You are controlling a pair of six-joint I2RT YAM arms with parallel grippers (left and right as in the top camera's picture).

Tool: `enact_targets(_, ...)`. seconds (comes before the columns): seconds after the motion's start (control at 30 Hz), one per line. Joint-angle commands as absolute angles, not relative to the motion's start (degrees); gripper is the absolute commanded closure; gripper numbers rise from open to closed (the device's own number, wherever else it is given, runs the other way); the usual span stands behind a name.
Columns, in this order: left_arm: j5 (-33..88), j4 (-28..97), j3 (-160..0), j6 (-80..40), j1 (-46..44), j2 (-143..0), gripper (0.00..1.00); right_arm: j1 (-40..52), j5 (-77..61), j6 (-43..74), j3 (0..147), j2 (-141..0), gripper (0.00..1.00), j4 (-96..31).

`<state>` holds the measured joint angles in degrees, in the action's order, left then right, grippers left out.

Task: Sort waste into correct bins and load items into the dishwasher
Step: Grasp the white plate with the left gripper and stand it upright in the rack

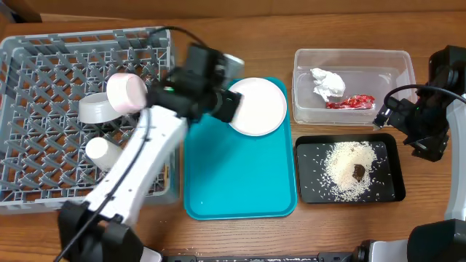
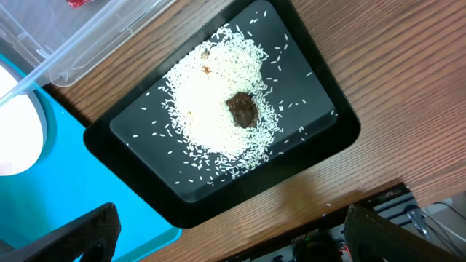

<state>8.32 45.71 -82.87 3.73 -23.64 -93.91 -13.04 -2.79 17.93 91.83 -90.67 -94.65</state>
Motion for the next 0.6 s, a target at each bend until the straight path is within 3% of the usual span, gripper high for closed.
enact_targets(0.0, 4.29, 42.92, -82.24, 6.48, -29.69, -100.95, 0.31, -13.15, -3.18, 17.56, 92.71, -89.03, 0.00, -94.63)
enact_targets(0.27, 2.33, 40.45, -82.24, 6.68, -34.54, -114.48, 0.26, -13.15, -3.18, 17.56, 92.71, -89.03, 0.00, -94.61)
enact_targets(0.43, 2.39, 43.05, -82.24, 6.37, -34.59, -119.63, 0.29, -13.15, -3.18, 17.56, 92.71, -89.03, 0.00, -94.39)
enact_targets(0.5, 2.61, 44.23, -82.24, 6.17, -34.59, -120.38, 0.39, -13.15, -3.16, 17.56, 92.71, -89.03, 0.00, -94.39)
enact_targets(0.53, 2.57, 45.08, -82.26, 6.17, -34.59, -120.42, 0.56, -13.15, -3.16, 17.56, 92.71, -89.03, 0.00, -94.39)
enact_targets(0.57, 2.57, 45.58, -82.26, 6.15, -34.59, -120.29, 0.66, -13.15, -3.18, 17.56, 92.71, -89.03, 0.00, -94.41)
